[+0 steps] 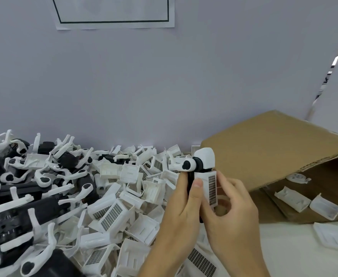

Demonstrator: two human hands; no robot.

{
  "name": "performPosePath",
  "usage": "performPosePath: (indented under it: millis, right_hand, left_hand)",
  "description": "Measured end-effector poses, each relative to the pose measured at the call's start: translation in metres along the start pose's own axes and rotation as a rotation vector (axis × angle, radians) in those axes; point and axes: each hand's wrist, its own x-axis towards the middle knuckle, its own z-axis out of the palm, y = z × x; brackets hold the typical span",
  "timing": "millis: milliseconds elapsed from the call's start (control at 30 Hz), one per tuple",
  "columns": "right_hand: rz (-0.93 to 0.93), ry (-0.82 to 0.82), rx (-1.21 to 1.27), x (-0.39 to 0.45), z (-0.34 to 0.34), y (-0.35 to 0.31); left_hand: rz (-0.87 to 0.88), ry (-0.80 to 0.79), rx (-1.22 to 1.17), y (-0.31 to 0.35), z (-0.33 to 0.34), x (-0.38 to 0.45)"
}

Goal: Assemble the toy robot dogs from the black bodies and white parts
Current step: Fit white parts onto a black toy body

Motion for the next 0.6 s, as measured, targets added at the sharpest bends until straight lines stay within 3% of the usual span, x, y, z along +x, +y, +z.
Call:
performPosePath:
  millis: [133,333,500,600]
  right_hand:
    - [-0.005,-0.003,-0.009,-0.001,0.002,-0.003]
    - [-0.041,-0.148,0.107,-0.003,-0.003,-0.007]
    - [0.194,-0.129,0.298,0.005,-0.004,-0.009]
    - [0.292,-0.226,0.356,0.007,-0.002,-0.010]
  left_hand:
    - [0.003,0.008,0.001,0.000,0.000,0.000]
    - [-0.083,0.129,-0.161,0.002,-0.001,0.003]
    - [-0.097,0.144,-0.118,0.002,-0.002,0.002]
    - [-0.110,0.119,-0.160,0.003,-0.001,0.002]
